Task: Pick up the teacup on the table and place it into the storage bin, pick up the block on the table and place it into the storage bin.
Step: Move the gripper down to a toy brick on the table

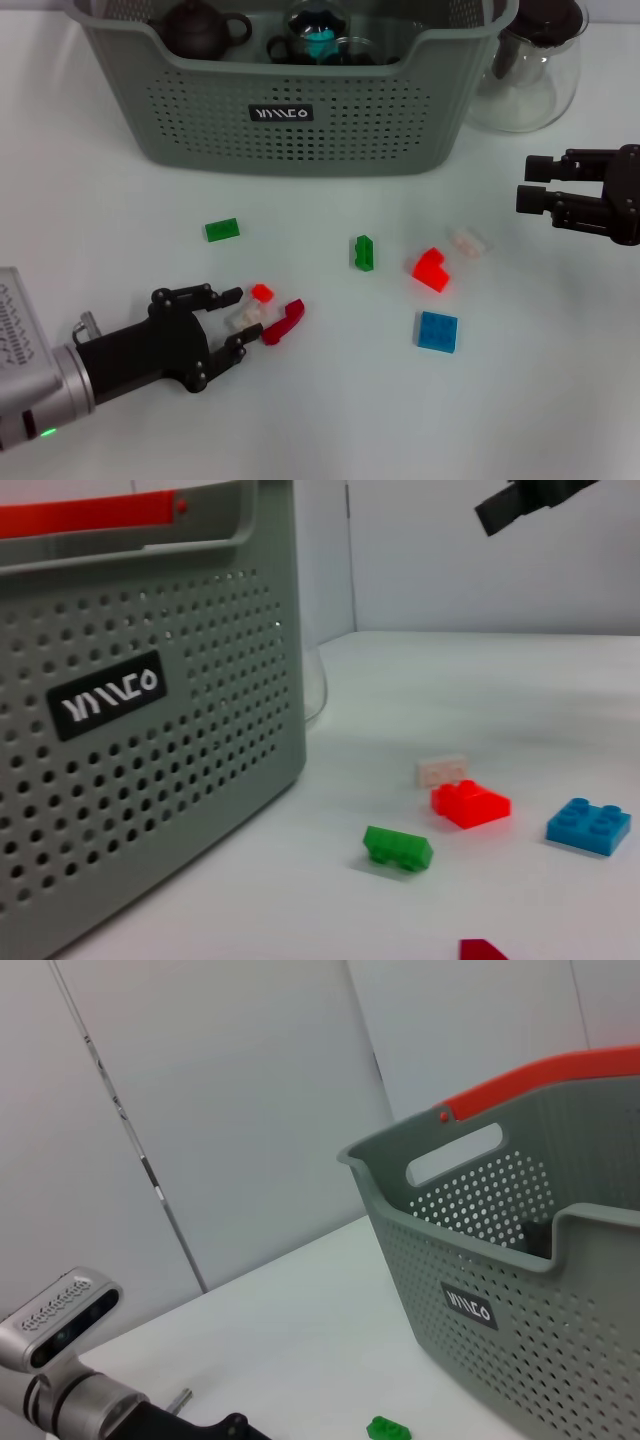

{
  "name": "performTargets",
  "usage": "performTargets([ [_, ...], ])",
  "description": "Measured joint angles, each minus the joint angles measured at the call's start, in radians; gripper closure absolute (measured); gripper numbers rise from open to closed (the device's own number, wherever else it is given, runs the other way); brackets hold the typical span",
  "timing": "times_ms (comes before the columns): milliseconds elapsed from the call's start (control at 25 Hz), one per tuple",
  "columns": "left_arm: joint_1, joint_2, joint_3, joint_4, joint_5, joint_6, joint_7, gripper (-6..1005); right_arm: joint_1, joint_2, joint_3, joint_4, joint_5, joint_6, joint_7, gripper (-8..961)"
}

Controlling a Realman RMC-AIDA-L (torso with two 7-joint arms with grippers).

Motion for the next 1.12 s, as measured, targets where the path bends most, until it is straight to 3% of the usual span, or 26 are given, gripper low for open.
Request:
performTargets([
  [440,0.002,0.001,-0.016,-0.014,-0.010,-0.010,0.025,655,-0.002,-0.001,0.000,0.000,0.000,-0.001,0.000,451],
  [1120,0.002,0.002,-0.030,-0.014,-0.001,-0.015,0.025,657,-0.006,-0.001,0.000,0.000,0.000,0.001,0.000,453],
])
